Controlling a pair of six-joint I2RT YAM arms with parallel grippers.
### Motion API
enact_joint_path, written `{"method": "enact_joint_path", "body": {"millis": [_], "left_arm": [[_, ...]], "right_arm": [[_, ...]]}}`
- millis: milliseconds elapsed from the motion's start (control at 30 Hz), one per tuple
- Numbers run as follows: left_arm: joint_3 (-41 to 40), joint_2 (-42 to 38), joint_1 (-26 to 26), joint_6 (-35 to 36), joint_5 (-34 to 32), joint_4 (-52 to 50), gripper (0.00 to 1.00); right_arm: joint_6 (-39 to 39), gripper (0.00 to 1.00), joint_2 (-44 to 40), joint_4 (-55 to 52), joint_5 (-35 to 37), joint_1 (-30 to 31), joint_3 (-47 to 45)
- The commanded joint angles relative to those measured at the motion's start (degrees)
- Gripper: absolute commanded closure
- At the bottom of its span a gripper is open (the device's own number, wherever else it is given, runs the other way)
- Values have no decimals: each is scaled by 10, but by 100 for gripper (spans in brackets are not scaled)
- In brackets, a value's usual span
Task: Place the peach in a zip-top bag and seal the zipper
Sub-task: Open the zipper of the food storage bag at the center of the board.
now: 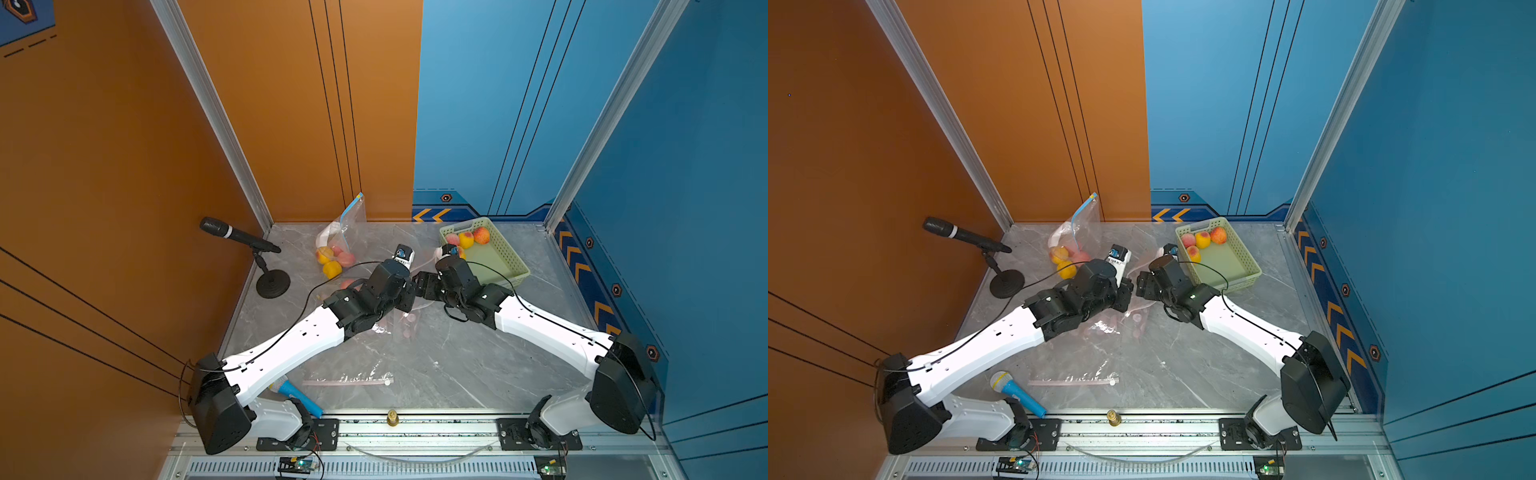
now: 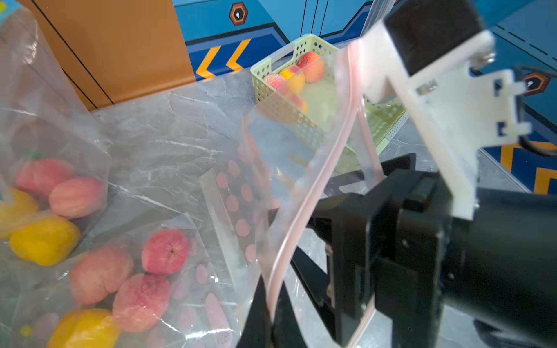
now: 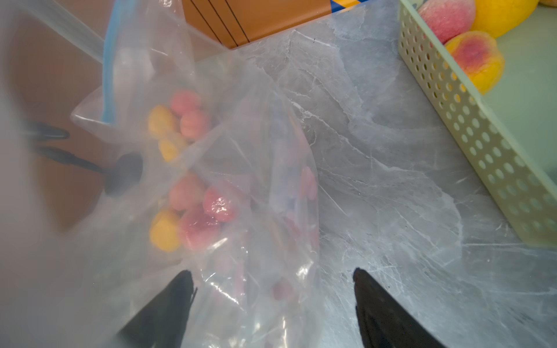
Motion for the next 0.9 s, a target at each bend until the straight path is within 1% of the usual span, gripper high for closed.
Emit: {"method": "enact_joint_path", "body": {"millis": [0, 100, 167, 267, 367, 467, 567, 700, 800, 867], "left_arm": [[17, 16, 3, -86, -5, -7, 100], [19, 23, 9, -118, -23, -16, 100], [20, 21, 14, -127, -33, -21, 100], [28, 13, 19, -114, -55, -27, 100], [40, 12, 19, -99, -85, -39, 100], [43, 14, 23, -95, -94, -39, 100], [46, 23, 24, -91, -87, -31, 100], [49, 40, 24, -92, -72, -19, 100], [53, 52, 28, -96, -71, -18, 100], [55, 57, 31, -99, -71, -18, 100]], "right_arm": [[62, 16, 2, 24, 58, 15, -26], [64, 17, 17, -15, 83, 21, -26], [57, 17, 23, -37, 90, 21, -30], [44, 19, 20, -63, 93, 14, -44], [23, 22, 15, -110, 112, 7, -43], [11, 24, -1, -139, 126, 1, -47], [-18, 24, -29, -124, 88, -2, -51], [-84, 19, -64, -90, -12, -4, -27], [-118, 17, -93, -91, -54, -10, -4], [-126, 17, -115, -91, -75, -22, 2]]}}
